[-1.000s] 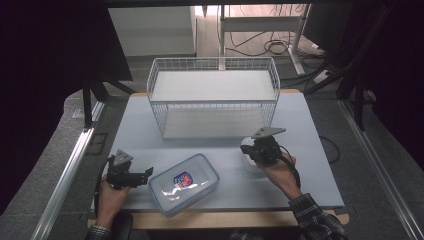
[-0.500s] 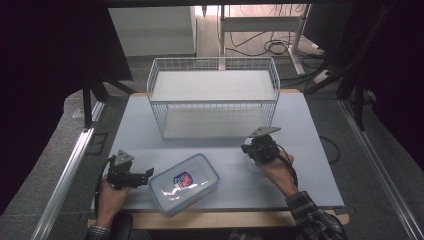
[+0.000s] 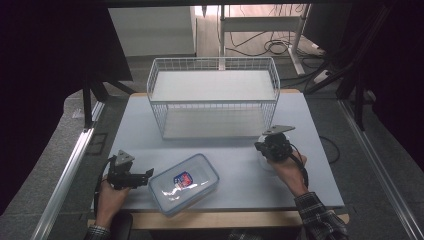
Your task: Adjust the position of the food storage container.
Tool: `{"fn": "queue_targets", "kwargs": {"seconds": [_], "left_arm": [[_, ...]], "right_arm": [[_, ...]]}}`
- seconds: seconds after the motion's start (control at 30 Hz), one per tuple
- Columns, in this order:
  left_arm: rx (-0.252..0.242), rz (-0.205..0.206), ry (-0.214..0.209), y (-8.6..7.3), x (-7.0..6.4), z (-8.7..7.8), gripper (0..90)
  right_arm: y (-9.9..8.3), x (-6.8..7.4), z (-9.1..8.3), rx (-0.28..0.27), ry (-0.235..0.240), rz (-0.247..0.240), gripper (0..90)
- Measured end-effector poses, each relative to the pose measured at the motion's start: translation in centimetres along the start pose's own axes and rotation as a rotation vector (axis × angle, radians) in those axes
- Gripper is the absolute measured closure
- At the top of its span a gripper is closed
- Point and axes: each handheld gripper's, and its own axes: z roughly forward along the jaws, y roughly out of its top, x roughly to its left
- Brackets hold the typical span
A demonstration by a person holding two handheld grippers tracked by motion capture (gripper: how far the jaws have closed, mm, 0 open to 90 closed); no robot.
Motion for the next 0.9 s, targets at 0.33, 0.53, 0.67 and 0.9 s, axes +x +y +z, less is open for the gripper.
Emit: {"fn": "queue_targets", "kwargs": {"seconds": [0.33,0.53,0.67,0.9], "left_arm": [[0.001,0.034,0.011,0.0,0.0,-0.5,4.7],[-0.012,0.033,0.008,-0.5,0.3,-1.2,4.2],[-0.016,0.029,0.005,-0.7,0.4,-1.5,4.4],[-0.027,0.034,-0.028,-1.2,0.0,-2.6,4.4]], "right_arm": [[-1.4,-2.0,-1.5,-0.001,-0.048,0.045,89.7],[-2.0,-3.4,-2.2,-0.004,-0.069,0.087,89.7],[-2.3,-4.1,-2.5,-0.003,-0.087,0.104,89.7],[-2.7,-4.9,-2.9,-0.01,-0.094,0.129,89.6]]}}
